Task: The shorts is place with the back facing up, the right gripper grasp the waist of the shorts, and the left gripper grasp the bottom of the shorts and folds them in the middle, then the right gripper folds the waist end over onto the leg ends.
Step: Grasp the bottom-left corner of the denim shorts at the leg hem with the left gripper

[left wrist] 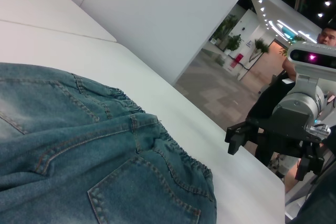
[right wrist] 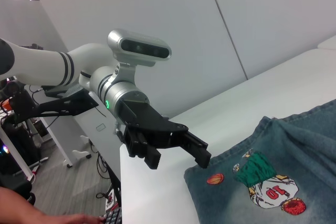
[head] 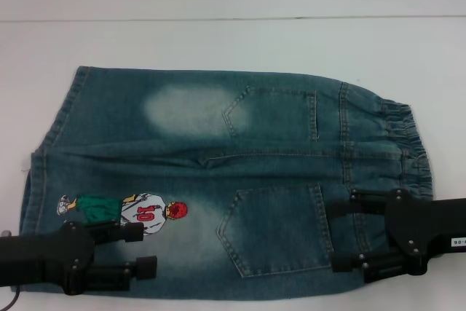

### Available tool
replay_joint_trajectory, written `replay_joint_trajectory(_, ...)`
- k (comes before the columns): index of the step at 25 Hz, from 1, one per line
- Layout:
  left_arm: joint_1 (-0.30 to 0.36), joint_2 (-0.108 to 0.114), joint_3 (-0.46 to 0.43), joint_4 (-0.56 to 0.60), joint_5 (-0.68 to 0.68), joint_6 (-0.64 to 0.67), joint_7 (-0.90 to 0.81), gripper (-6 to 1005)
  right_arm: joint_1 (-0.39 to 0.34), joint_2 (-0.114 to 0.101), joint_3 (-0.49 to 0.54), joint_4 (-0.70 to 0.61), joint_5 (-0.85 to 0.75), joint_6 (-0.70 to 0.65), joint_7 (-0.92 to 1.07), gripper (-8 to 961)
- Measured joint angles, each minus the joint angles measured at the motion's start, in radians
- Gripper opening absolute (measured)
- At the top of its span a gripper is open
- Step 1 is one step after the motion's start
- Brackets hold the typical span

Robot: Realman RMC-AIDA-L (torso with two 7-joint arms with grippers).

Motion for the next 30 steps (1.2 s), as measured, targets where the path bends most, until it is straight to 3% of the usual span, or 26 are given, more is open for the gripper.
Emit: replay_joint_trajectory(30,-0.005,0.0,0.0,0.0,0.0,0.0,-0.002,873,0.007,0.0,0.0,0.003,-0.003,0.004,0.003,947)
